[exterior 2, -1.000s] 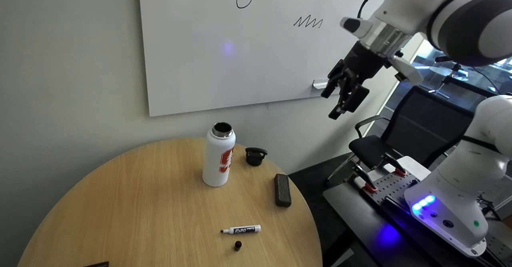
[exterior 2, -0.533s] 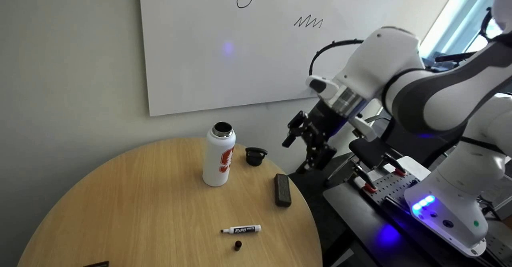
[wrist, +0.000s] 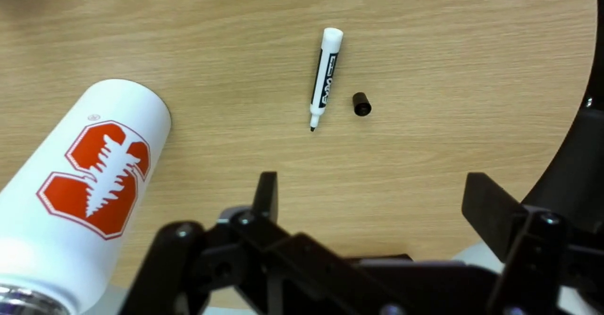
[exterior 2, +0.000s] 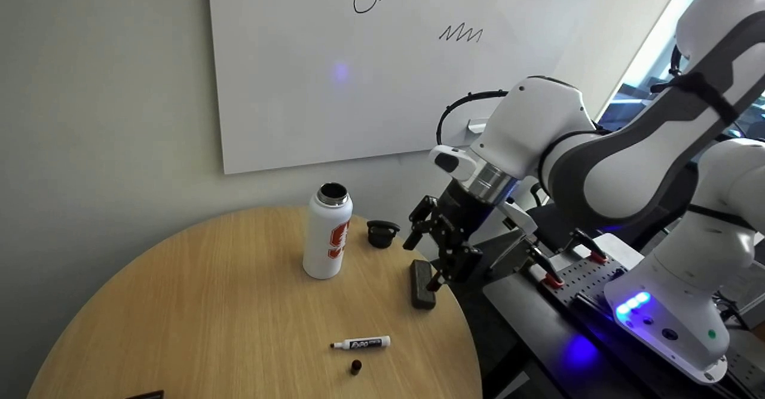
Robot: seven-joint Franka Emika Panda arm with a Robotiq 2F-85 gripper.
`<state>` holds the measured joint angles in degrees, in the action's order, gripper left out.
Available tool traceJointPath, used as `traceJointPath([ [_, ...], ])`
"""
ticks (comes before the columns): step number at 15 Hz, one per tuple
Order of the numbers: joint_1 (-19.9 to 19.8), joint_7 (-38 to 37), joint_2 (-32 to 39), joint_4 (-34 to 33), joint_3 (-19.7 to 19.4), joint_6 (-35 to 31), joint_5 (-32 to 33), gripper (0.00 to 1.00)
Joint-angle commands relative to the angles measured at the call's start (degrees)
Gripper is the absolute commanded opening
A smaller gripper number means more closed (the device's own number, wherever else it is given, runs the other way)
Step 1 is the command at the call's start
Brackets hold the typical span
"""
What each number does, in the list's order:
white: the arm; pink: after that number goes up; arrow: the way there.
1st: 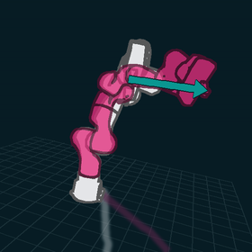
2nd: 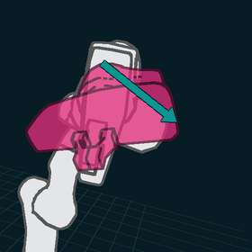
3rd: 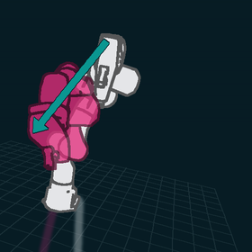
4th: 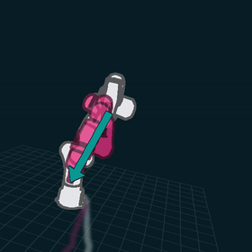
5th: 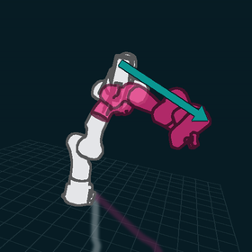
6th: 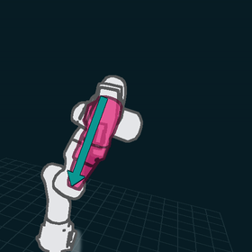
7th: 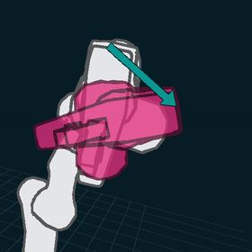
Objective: Use the marker to write on the board
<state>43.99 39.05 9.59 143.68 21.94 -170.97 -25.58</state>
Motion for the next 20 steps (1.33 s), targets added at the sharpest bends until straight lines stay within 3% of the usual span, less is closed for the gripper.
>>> traceJointPath([
  [1,0.7,-0.2,2.0,0.0,-1.3,-0.5,2.8,1.00],
  [4,2.8,-2.4,6.0,-0.1,-4.1,-3.1,7.9,1.00],
  [6,1.1,0.9,10.1,-1.6,-1.6,-4.7,5.8,1.00],
  [7,1.8,0.2,11.5,-1.7,-2.3,-5.9,6.4,1.00],
  [12,-0.6,1.1,20.8,-5.2,1.3,-14.1,5.7,1.00],
  [13,-3.6,-7.1,22.7,-5.3,2.6,-15.9,16.0,1.00],
  [15,-2.7,-11.8,25.5,-6.9,0.8,-16.7,22.9,1.00],
  [20,-1.6,-20.6,29.8,-10.4,-3.2,-16.4,33.0,1.00],
])
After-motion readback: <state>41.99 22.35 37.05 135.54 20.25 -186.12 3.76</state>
